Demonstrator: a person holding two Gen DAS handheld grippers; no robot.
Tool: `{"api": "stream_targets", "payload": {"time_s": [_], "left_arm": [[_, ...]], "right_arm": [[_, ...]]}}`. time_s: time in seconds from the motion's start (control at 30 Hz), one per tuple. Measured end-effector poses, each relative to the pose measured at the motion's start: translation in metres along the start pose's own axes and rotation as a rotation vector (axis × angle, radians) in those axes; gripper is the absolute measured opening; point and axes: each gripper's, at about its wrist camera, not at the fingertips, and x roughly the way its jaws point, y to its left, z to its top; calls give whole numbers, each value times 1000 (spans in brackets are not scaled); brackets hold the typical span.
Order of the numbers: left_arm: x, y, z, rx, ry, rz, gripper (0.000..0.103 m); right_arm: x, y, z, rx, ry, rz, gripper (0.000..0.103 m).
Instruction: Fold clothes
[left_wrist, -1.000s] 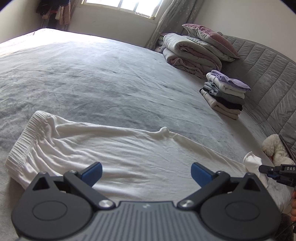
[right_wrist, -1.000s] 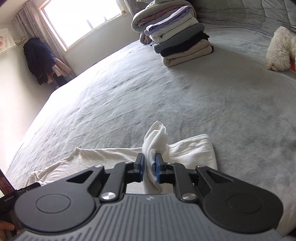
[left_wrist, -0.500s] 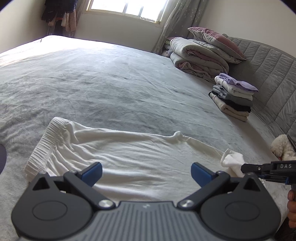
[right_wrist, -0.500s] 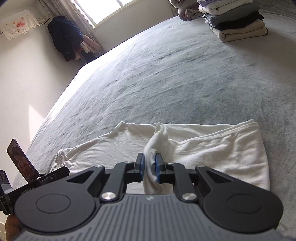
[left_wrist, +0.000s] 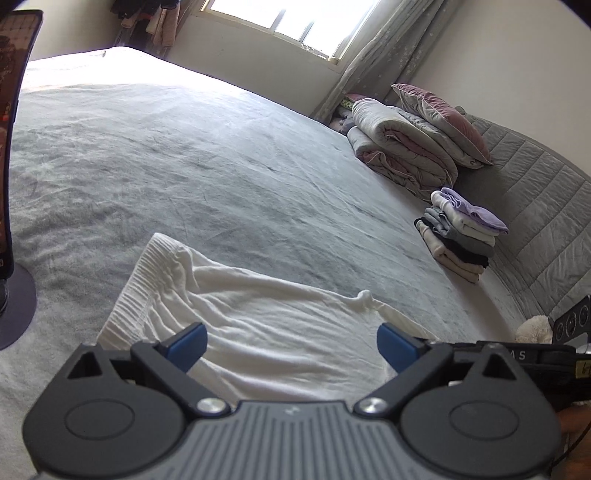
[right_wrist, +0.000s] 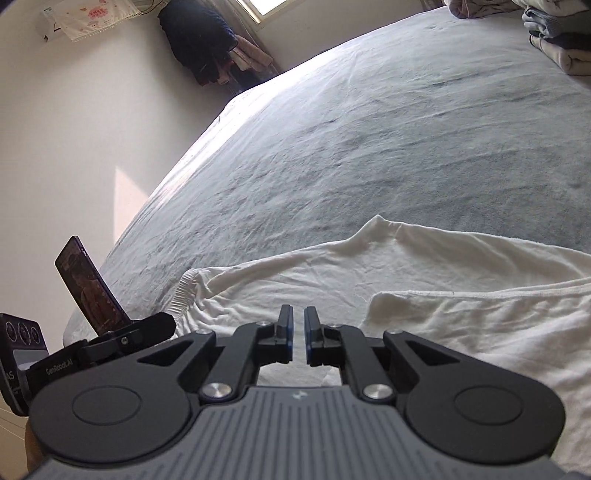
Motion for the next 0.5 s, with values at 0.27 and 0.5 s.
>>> {"api": "stream_targets", "payload": {"time_s": [0.27, 0.5], "left_arm": [[12, -9, 1, -50, 30, -95, 86], [36, -15, -4, -123, 99, -178, 70]], "right_arm": [[-14, 5, -13, -160, -31, -123, 56], [-7, 27, -55, -443, -15, -190, 56]]}}
